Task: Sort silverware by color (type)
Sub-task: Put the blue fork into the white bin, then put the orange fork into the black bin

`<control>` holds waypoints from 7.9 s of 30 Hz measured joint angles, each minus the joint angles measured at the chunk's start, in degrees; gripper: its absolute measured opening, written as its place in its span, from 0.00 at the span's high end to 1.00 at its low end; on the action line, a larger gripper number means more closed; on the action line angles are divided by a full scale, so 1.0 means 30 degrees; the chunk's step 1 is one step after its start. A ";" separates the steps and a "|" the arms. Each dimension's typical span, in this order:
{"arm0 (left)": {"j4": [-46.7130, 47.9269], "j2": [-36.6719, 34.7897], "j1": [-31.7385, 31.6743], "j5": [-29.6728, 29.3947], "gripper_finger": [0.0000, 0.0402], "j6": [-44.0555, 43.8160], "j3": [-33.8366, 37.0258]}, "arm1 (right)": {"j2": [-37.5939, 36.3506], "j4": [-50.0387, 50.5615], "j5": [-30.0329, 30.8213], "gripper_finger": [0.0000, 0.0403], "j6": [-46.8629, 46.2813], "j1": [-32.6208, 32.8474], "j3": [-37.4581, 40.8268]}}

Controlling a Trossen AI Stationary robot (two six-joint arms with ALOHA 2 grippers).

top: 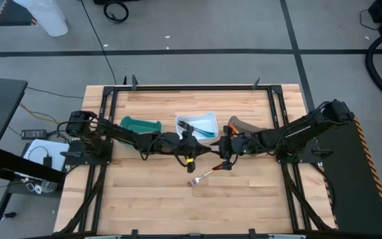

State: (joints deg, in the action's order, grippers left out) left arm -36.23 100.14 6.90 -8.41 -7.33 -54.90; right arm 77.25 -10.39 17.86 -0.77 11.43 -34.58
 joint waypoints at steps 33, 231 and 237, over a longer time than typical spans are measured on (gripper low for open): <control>-1.3354 0.0000 0.0115 -0.1410 0.97 0.1826 0.4687 | 0.2033 0.4102 0.8639 0.57 0.3352 0.2127 -0.4836; 2.0808 -0.2943 0.6213 -0.5840 0.63 -0.7106 -0.0450 | 0.8269 -0.3420 -0.4973 0.58 0.0866 0.1795 -0.2474; 2.0816 -0.2943 0.6219 -0.5834 0.63 -0.7112 -0.0450 | 0.8269 -0.3879 -0.4550 0.58 0.0928 0.1795 -0.1765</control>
State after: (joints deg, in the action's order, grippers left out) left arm 26.22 91.31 25.56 -25.92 -28.66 -56.25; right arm 102.06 -22.03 4.21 2.01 16.82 -39.87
